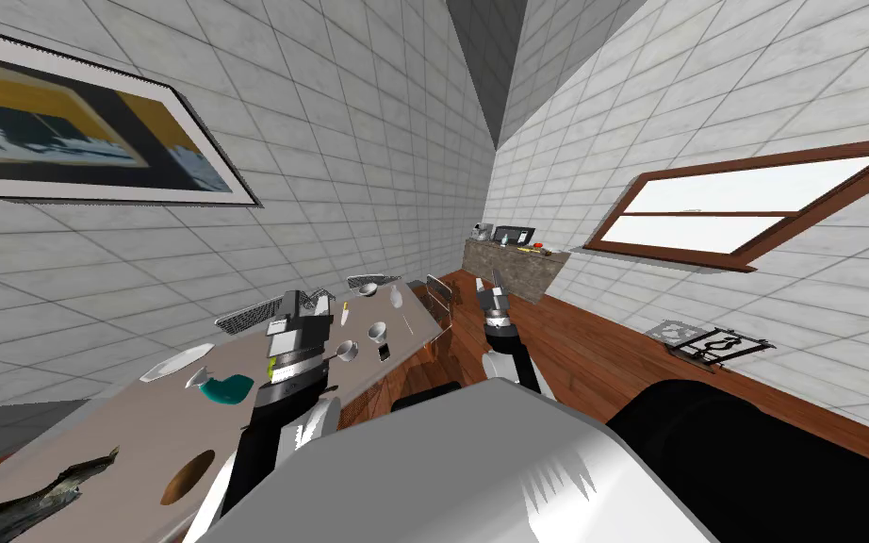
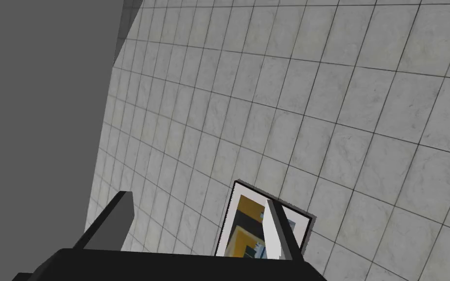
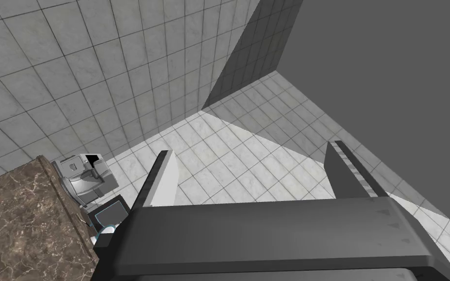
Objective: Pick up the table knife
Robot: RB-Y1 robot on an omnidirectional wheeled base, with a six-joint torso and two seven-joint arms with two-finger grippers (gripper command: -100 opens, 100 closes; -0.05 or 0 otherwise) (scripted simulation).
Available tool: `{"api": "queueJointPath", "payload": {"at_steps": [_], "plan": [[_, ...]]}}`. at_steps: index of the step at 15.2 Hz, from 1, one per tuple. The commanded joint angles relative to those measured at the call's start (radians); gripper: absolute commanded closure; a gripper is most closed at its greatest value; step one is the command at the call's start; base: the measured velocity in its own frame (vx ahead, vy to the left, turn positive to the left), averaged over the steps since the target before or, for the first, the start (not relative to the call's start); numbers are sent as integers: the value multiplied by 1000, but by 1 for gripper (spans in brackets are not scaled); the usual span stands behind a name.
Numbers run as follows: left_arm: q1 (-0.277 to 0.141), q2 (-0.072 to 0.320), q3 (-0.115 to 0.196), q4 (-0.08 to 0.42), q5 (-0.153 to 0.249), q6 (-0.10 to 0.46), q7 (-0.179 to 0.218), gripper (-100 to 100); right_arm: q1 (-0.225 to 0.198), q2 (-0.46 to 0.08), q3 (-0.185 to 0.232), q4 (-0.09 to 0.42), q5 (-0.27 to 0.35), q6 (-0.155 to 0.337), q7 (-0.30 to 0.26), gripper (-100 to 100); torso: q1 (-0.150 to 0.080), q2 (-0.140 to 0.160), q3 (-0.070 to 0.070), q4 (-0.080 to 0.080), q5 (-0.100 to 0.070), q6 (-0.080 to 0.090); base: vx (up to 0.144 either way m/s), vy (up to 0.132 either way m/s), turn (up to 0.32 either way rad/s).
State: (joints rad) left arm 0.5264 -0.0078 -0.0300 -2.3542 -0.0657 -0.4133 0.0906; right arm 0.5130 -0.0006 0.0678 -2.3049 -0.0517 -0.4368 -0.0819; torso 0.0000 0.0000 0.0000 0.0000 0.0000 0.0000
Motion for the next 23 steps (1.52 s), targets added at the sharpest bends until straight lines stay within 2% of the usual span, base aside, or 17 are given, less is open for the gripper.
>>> {"api": "queueJointPath", "payload": {"at_steps": [1,3,4,7,8,9,10,13,14,15,16,17,18,23], "plan": [[-2,35,1,15,-2,3,-1,-100,0,0,0,0,0,0,0,0,0,0,0,0,0,0,1,-9,-42],[-6,85,3,49,-6,11,-4,-100,0,0,0,0,0,0,0,0,-1,0,0,0,0,0,9,-31,-107],[-6,87,3,49,-6,11,-4,-100,0,0,0,0,0,0,0,0,-2,-1,0,0,0,0,14,-42,-82],[-16,159,9,125,-17,30,-11,-100,0,0,0,0,0,0,0,0,-3,-1,-1,0,-1,0,16,-57,-135],[-16,160,9,135,-17,30,-11,-100,0,0,0,0,0,0,0,0,-4,-1,-1,0,-1,1,18,-76,-134],[-20,182,12,169,-22,38,-13,-100,0,0,0,0,0,0,0,0,-5,-1,-1,0,-1,0,22,-72,-148],[-20,182,12,172,-22,38,-13,-100,0,0,0,0,0,0,0,0,-5,-2,-1,0,-1,1,25,-64,-115],[-29,225,17,239,-33,57,-20,-100,0,0,0,0,0,0,0,0,-4,-2,-1,0,-1,0,26,-60,-140],[-29,225,17,255,-33,57,-20,-100,0,0,0,0,0,0,0,0,-4,-2,-1,-1,-1,1,30,-56,-139],[-35,244,20,294,-39,67,-23,-100,0,0,0,0,0,0,0,0,-4,-2,-1,-1,-1,0,37,-63,-157],[-35,244,20,301,-39,67,-23,-100,0,0,0,0,0,0,0,0,-5,-2,-1,-1,-1,1,36,-66,-125],[-40,264,24,336,-45,78,-27,-100,0,0,0,0,0,0,0,0,-5,-2,-2,-1,-1,0,34,-80,-160],[-40,264,24,350,-45,78,-27,-100,0,0,0,0,0,0,0,0,-5,-2,-2,-1,-1,1,30,-74,-152],[-59,316,34,480,-66,114,-40,-100,0,0,0,0,0,0,0,0,-6,-2,-1,-1,-1,0,38,-73,-174]]}}
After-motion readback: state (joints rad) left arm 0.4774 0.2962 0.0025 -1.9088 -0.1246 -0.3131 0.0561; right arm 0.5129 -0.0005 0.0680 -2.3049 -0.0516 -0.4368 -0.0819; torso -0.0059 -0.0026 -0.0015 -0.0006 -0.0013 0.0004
